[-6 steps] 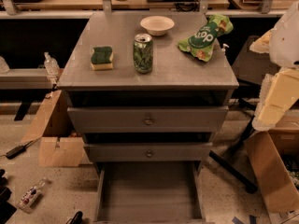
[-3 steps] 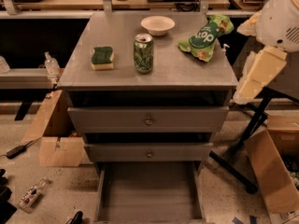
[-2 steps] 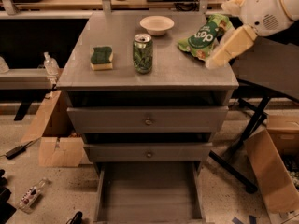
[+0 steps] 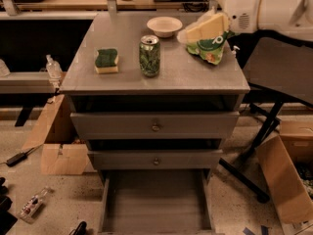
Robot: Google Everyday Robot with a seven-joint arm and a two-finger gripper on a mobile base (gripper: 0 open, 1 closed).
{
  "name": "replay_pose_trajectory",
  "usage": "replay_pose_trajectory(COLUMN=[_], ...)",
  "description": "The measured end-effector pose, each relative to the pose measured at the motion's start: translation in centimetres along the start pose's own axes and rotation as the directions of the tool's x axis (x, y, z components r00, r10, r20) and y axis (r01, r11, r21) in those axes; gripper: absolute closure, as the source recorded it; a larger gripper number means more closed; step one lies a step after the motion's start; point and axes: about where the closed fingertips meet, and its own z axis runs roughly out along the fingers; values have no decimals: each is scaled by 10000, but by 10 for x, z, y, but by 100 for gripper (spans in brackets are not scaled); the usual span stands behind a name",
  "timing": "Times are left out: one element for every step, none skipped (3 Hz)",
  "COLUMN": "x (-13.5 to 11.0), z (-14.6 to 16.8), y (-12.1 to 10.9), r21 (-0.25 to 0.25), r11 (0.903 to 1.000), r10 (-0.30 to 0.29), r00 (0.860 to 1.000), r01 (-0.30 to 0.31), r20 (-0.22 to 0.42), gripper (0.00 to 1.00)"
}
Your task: Place green can into bottom drawer
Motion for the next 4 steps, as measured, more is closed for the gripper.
replay_pose_trajectory(x=[-16,1,43,72], z=[16,23,58,90], y=[4,1,9,12], r21=[39,262,139,141], r11=[10000,9994,9952,9884], r10=[37,233,970,1508], r00=[9989,9996,9953,9882], r01=[-39,-237,-970,-1512], r20=[470,163,-25,266], gripper=[0,0,0,0])
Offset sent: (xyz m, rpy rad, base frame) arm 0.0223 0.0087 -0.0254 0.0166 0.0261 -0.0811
